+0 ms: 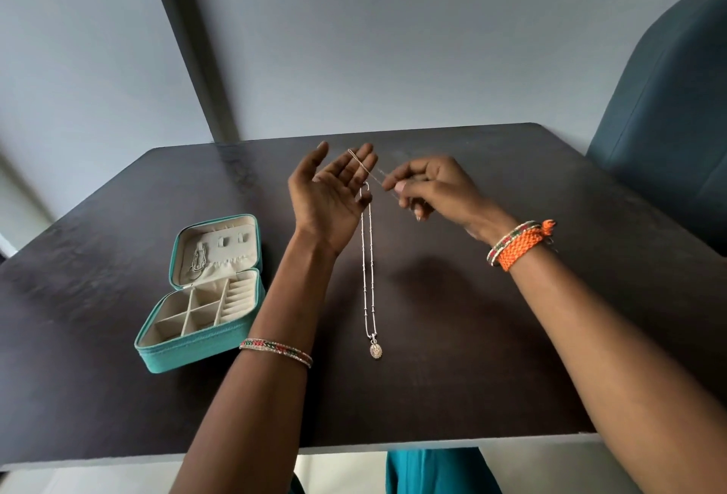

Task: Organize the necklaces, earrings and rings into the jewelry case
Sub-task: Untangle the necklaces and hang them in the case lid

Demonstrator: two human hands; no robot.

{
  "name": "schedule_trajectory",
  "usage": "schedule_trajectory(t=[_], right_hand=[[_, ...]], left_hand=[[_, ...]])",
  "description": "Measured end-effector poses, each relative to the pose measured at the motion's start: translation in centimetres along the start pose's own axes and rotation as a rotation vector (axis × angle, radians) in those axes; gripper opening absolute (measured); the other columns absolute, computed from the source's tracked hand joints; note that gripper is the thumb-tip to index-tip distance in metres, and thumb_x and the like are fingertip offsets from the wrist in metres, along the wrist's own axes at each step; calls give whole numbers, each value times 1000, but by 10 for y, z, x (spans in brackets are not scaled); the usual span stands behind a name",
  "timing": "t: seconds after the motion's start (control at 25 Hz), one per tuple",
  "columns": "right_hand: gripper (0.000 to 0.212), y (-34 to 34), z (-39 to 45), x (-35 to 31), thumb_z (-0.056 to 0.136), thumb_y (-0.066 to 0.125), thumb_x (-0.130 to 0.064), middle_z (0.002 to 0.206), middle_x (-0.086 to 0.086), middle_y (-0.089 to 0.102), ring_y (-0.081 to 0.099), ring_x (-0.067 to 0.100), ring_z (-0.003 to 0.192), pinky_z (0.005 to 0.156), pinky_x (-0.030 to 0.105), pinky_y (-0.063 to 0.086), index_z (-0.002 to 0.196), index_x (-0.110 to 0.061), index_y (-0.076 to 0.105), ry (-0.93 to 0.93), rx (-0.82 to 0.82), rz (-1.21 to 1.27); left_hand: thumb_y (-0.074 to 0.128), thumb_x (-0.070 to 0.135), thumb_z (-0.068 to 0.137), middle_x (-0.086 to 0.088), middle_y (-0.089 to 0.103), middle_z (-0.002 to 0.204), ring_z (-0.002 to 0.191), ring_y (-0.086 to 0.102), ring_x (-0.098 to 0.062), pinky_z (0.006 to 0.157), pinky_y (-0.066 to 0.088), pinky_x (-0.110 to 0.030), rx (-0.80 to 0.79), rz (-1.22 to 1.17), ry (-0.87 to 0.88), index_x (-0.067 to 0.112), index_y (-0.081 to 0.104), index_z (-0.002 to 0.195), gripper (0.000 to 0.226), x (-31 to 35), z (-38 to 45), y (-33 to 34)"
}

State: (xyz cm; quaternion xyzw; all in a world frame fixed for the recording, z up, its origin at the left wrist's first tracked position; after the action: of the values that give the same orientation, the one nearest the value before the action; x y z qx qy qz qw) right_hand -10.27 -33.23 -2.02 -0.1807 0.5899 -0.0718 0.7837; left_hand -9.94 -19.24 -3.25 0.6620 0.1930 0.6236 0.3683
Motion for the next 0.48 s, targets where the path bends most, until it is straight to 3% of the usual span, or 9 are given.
schedule_trajectory(t=[0.12,0.28,0.4,0.48], right_hand=[[18,21,-5,-10,83,58,6,66,10,65,55,11,53,54,22,47,95,-2,70,-105,-133,-108],[15,3,-4,-17,88,59,1,61,6,60,53,9,54,53,18,44,88,-8,71,-160,-26,-39],[13,-10,-3,-14,91,59,-7,63,8,61,50,2,51,50,14,41,89,-7,71,-137,22,-40],[13,-12,-3,-10,91,60,-9,67,8,65,50,3,52,51,15,42,90,-5,72,-123,31,-71]], left_hand=[[43,34,95,-4,64,108,101,62,-15,78,51,-26,51,195,62,11,53,107,28,-2,3,2],[31,44,99,9,65,90,82,58,-5,67,32,-29,41,611,22,21,55,104,33,-6,1,8],[27,48,98,6,64,74,77,56,-9,61,32,-28,-112,625,-103,20,57,88,42,-16,-3,16],[32,44,98,2,59,73,70,53,-9,58,34,-26,-125,622,-134,19,55,82,37,-19,-4,17]])
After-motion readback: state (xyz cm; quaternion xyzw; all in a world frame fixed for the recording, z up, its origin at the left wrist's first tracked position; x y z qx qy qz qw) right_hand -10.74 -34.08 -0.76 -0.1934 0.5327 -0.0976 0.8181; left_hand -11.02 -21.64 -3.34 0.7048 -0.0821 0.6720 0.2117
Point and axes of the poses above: each hand's wrist, its own z-axis towards the middle knuckle, its own y-axis out of the palm, x = y × z, the point moved 5 cm from there along z, towards the middle knuckle
